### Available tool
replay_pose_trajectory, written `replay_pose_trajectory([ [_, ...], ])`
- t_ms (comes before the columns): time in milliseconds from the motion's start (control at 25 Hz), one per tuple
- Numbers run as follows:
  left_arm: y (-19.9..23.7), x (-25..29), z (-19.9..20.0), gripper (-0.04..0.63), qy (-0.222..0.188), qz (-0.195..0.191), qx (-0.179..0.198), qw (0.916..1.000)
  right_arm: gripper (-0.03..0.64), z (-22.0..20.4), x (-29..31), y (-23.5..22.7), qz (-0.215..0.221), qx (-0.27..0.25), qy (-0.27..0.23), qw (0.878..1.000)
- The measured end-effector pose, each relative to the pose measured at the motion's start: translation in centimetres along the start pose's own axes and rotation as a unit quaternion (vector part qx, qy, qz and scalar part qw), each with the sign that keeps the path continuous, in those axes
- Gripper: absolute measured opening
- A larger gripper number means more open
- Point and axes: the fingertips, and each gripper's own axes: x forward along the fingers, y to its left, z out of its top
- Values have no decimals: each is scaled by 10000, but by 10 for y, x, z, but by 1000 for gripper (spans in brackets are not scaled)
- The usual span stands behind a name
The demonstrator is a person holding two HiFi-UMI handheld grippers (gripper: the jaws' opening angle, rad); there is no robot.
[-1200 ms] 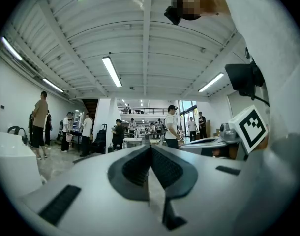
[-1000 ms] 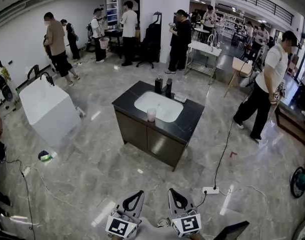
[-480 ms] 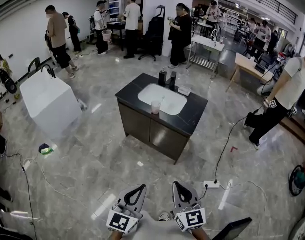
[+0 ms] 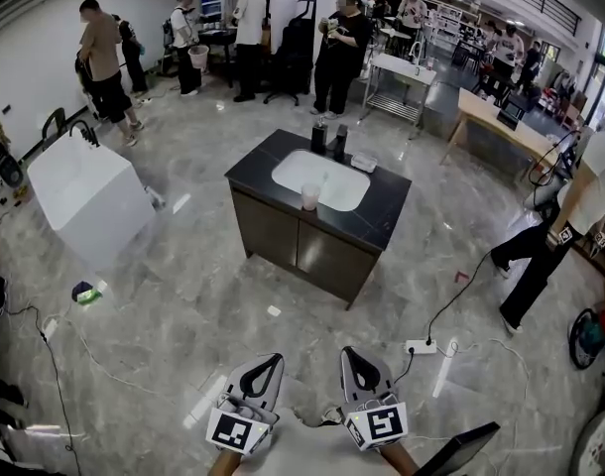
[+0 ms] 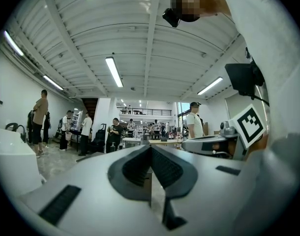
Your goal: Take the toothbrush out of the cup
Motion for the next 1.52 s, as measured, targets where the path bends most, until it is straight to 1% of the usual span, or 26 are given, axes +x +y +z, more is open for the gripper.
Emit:
replay_pose_trajectory([
  [240,15,-5,-3,-5,59,10,-81,9999,5,-3,3,3,-174,-73,112,9998],
  [280,16,-4,-3,-5,29,4,-131,9999,5,-3,4,3,-197,-82,117,9997],
  [360,17,-2,0,-5,-129,-18,-373,9992,5,-3,7,3,-234,-106,118,9996],
  [400,18,-1,-1,-5,-168,-33,-436,9989,5,-3,8,3,-256,-104,120,9995],
  [520,23,0,-10,-5,-17,-68,-246,9997,5,-3,13,2,-265,-127,137,9995],
  [680,25,5,3,-5,-317,11,-516,9982,5,-2,20,3,-209,-127,101,9996],
  [840,35,9,-4,-5,-250,103,-322,9991,5,-2,35,2,-56,-189,20,9998],
  [920,39,13,-5,-5,-272,171,-358,9988,5,-4,43,0,10,-201,9,9998],
  [1040,47,20,-10,-5,-173,201,-235,9994,5,-5,53,-4,50,-170,-27,9998],
  [1120,49,27,-10,-5,-188,195,-277,9992,5,-6,58,-10,37,-138,-24,9999],
  [1200,52,33,-17,-5,-16,189,-168,9997,5,-6,65,-17,43,-133,-16,9999],
  [1400,69,63,-11,-5,-41,248,-228,9994,5,-2,91,-36,81,-114,-17,9999],
  [1520,76,86,-16,-5,33,179,-101,9998,5,-3,107,-53,65,-135,15,9999],
])
